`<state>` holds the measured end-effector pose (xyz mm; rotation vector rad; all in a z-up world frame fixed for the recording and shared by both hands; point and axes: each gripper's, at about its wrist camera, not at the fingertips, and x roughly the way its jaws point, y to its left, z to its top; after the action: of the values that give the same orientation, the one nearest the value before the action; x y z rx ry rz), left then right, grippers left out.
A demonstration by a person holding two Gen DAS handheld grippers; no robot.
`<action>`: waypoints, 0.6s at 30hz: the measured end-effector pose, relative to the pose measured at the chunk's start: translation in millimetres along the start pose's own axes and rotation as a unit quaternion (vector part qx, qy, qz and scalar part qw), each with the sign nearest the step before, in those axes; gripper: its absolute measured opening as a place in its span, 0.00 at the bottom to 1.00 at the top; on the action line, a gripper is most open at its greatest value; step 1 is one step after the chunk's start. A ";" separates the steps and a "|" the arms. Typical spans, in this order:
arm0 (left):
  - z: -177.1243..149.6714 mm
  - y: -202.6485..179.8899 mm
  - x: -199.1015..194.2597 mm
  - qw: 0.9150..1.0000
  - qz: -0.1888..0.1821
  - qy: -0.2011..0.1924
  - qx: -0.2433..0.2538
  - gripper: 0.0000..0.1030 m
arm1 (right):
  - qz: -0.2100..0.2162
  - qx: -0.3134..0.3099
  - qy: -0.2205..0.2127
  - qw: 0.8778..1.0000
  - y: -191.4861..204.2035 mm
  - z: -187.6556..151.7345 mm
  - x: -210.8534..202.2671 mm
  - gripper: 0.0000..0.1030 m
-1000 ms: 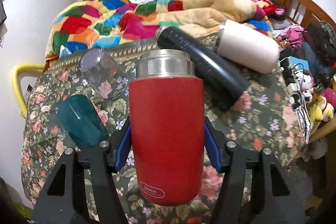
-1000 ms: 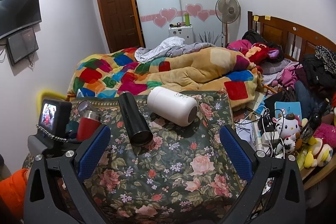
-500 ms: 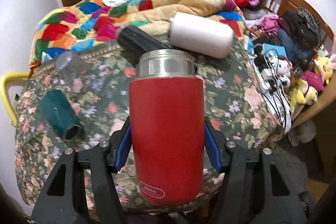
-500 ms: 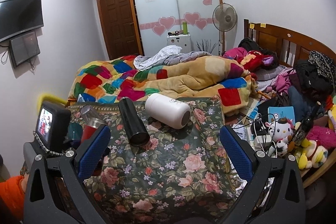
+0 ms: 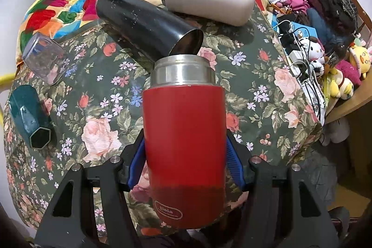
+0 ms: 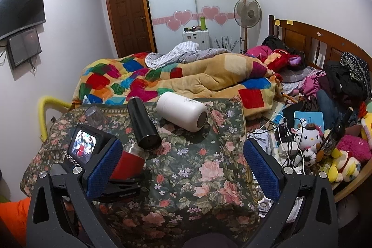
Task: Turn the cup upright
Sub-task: 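Lift the red bottle off the bedspread with the left tool, then grasp the red bottle with the right tool while the left tool releases it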
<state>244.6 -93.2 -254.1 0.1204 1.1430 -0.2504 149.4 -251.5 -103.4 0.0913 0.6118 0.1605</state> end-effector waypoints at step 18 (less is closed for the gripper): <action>0.4 21.1 -62.6 0.998 -0.013 -0.068 -0.012 0.60 | -0.010 -0.018 0.020 1.000 14.9 1.7 14.3 1.00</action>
<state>226.0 -64.5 -197.7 0.0655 1.0136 -0.2634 160.0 -234.3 -108.1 0.0481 0.6490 0.1546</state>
